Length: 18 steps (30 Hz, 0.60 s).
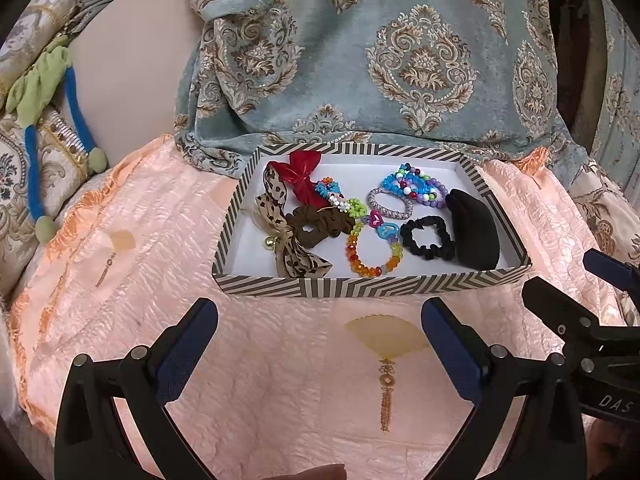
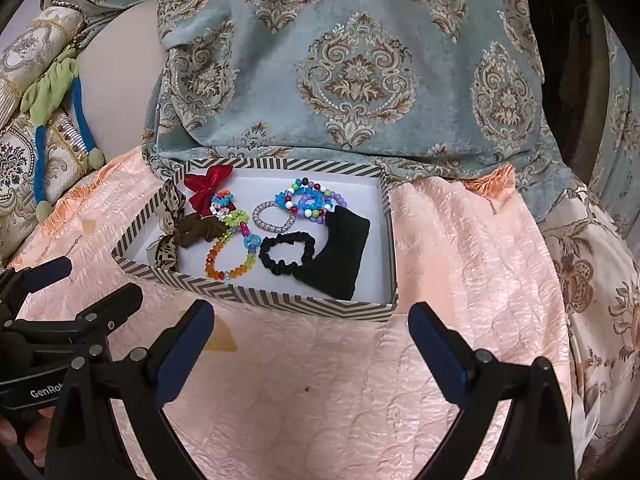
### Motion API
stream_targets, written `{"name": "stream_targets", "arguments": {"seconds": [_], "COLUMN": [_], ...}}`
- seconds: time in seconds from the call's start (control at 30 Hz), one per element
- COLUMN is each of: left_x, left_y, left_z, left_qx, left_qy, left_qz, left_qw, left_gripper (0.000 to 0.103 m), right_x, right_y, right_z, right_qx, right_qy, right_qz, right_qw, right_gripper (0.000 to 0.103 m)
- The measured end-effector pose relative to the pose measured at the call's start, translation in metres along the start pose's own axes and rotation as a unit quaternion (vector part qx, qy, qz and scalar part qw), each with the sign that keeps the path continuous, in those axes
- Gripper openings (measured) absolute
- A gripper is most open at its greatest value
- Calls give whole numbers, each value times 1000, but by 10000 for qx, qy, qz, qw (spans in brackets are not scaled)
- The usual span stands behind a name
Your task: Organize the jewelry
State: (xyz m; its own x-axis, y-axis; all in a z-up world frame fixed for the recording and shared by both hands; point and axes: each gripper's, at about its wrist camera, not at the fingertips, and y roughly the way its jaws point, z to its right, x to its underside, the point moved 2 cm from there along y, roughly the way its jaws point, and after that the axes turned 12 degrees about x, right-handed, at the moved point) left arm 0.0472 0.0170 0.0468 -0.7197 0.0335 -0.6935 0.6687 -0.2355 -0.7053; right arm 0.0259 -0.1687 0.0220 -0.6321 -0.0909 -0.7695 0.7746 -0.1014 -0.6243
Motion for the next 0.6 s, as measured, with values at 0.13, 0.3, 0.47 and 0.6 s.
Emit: {"name": "stream_targets", "arguments": {"seconds": [0.13, 0.3, 0.47, 0.6], "left_x": [0, 0, -1, -1], "left_y": [0, 0, 0, 0], "left_z": [0, -2, -5, -5], "left_qx": [1, -11, -32, -32], "left_qy": [-2, -42, -85, -84], "left_qz": [4, -3, 0, 0], "left_qw": [10000, 10000, 10000, 10000], "left_gripper": [90, 90, 90, 90], "right_x": [-1, -1, -1, -1], "right_y": [-1, -1, 0, 0], "right_z": [1, 1, 2, 3], "right_qx": [1, 6, 3, 7], "right_qy": [11, 13, 18, 17], "right_qz": [2, 0, -8, -6], "right_qw": [10000, 10000, 10000, 10000], "right_gripper": [99, 99, 99, 99]}}
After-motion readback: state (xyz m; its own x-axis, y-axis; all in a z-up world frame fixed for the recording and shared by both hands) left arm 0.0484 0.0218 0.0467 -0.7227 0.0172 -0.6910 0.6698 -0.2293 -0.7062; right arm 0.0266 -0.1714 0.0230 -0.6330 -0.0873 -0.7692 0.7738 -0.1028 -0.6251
